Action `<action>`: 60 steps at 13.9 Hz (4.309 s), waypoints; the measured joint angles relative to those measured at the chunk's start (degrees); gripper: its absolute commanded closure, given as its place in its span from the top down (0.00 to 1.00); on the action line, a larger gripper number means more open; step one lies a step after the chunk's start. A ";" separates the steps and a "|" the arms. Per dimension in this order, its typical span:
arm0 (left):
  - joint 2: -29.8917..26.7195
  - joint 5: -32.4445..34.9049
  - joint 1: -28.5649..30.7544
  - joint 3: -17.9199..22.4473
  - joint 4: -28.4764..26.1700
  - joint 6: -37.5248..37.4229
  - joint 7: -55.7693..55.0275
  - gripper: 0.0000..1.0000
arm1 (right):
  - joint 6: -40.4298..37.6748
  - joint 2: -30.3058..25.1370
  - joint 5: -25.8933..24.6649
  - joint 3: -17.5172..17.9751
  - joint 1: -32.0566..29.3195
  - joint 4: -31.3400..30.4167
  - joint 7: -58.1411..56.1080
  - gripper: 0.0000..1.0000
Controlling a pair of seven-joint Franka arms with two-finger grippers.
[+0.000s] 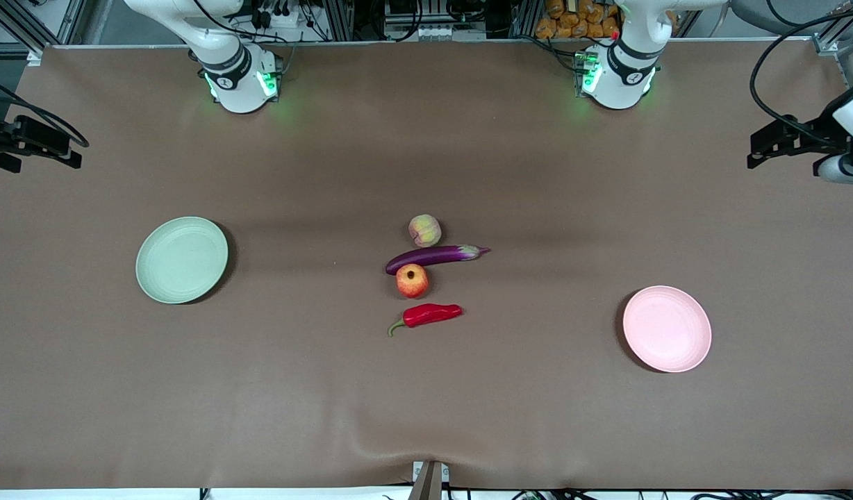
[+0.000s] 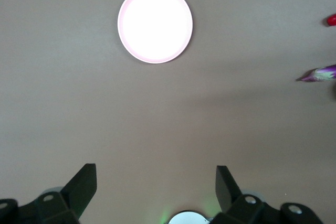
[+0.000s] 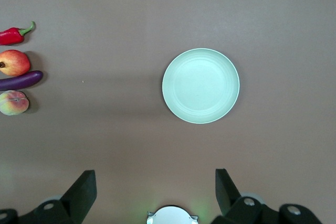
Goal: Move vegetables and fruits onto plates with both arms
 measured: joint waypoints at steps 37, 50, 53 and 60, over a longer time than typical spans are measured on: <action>21.88 -7.72 -10.95 -3.60 5.09 27.42 -54.73 1.00 | 0.15 0.30 0.00 -0.06 -0.02 -0.15 0.00 1.00; 25.78 -7.51 -14.96 -3.66 4.80 25.88 -52.65 1.00 | 0.15 0.31 0.00 -0.01 -0.02 -0.15 0.00 1.00; 27.93 -7.95 -15.06 -3.73 4.81 25.80 -52.65 1.00 | 0.15 0.31 0.00 -0.01 -0.02 -0.15 0.00 1.00; 33.55 -8.58 -23.96 -3.99 4.85 26.83 -69.83 1.00 | 0.16 0.30 0.00 -0.02 -0.02 -0.15 0.00 1.00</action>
